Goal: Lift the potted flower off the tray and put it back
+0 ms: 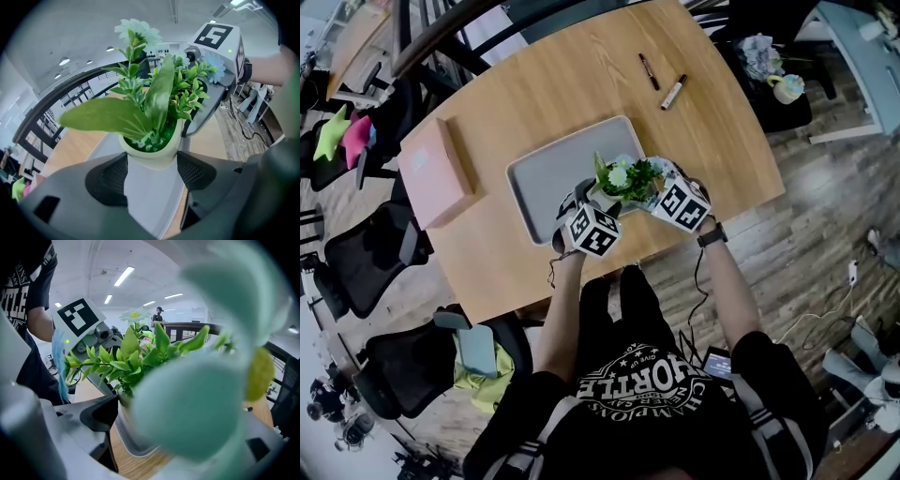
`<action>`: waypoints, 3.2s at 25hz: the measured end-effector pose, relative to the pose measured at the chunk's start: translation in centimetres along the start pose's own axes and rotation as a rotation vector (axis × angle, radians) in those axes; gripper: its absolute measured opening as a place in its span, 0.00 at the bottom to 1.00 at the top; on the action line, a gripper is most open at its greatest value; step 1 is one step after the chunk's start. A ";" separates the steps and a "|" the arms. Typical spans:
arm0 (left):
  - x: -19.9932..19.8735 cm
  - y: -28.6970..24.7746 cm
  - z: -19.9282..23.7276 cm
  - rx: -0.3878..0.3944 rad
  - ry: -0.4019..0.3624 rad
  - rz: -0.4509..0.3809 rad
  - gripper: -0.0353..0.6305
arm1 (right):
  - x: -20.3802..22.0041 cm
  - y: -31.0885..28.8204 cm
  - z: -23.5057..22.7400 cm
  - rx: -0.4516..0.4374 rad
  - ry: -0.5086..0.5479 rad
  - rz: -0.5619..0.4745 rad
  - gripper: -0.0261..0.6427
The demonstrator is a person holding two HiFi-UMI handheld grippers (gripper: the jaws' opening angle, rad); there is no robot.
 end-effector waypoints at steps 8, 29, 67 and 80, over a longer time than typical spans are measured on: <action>0.7 -0.9 0.1 -0.017 -0.012 0.004 0.57 | 0.8 -1.1 -0.1 0.004 -0.003 0.000 0.66; 1.5 -2.7 0.0 -0.047 -0.038 0.011 0.57 | 3.0 -3.0 -0.8 -0.004 -0.049 -0.026 0.66; 5.1 3.2 -0.5 -0.099 0.067 -0.092 0.47 | 3.7 0.5 4.4 0.296 -0.267 -0.005 0.59; 7.4 8.7 -0.6 -0.138 0.149 -0.158 0.45 | 2.5 4.1 7.8 0.374 -0.341 -0.055 0.50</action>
Point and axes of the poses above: the fingertips, and each gripper's own axes: y backward along the fingers, z to its left, x out of its underside, the point moved 10 cm from there along y, backward along the fingers, and after that the axes turned 4 degrees about -y, right-handed, at the moved point
